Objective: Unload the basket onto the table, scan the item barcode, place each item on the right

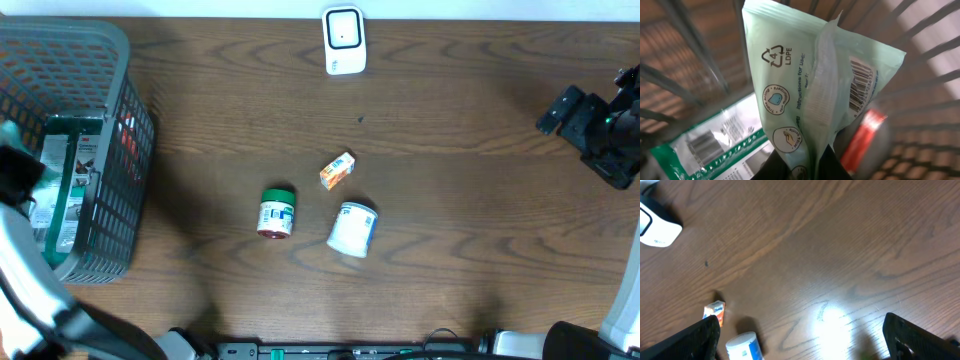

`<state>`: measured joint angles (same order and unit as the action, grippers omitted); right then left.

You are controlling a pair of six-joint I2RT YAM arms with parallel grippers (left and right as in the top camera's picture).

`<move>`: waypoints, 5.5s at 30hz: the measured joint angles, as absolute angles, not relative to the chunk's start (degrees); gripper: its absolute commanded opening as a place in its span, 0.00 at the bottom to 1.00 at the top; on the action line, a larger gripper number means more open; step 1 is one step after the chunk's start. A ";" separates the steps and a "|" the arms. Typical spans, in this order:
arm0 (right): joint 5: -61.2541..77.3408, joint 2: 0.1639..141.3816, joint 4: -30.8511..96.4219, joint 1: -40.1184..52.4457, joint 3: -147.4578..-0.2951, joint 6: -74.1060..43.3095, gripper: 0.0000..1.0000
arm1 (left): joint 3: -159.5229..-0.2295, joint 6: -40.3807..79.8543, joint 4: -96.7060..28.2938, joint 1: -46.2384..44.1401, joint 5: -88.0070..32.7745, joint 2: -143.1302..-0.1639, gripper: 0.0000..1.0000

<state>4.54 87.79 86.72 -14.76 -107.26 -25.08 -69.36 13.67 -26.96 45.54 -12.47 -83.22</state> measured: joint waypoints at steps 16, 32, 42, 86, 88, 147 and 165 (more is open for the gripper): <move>4.45 87.79 86.74 -14.76 -107.26 -25.08 0.99 | -69.60 21.26 -27.86 27.14 -29.98 -59.81 0.09; 4.43 87.79 86.78 -14.76 -107.26 -25.10 0.99 | -69.71 27.07 -14.85 -29.43 -26.48 -85.95 0.08; 4.43 87.79 86.74 -14.76 -107.28 -25.23 0.99 | -69.76 34.52 7.94 -43.18 -20.75 -105.65 0.17; 4.43 87.79 86.74 -14.76 -107.28 -25.23 0.99 | -70.50 22.63 6.55 -44.27 -21.19 -106.21 0.08; 4.43 87.81 86.74 -14.76 -107.28 -25.23 0.99 | -70.50 21.93 6.70 -44.23 -22.24 -107.07 0.08; 4.43 87.79 86.74 -14.76 -107.28 -25.23 0.99 | -70.98 23.92 27.94 -43.97 -20.08 -120.07 0.08; 4.43 87.81 86.74 -14.76 -107.28 -25.23 0.99 | -72.25 24.38 24.75 -43.88 -21.26 -126.69 0.08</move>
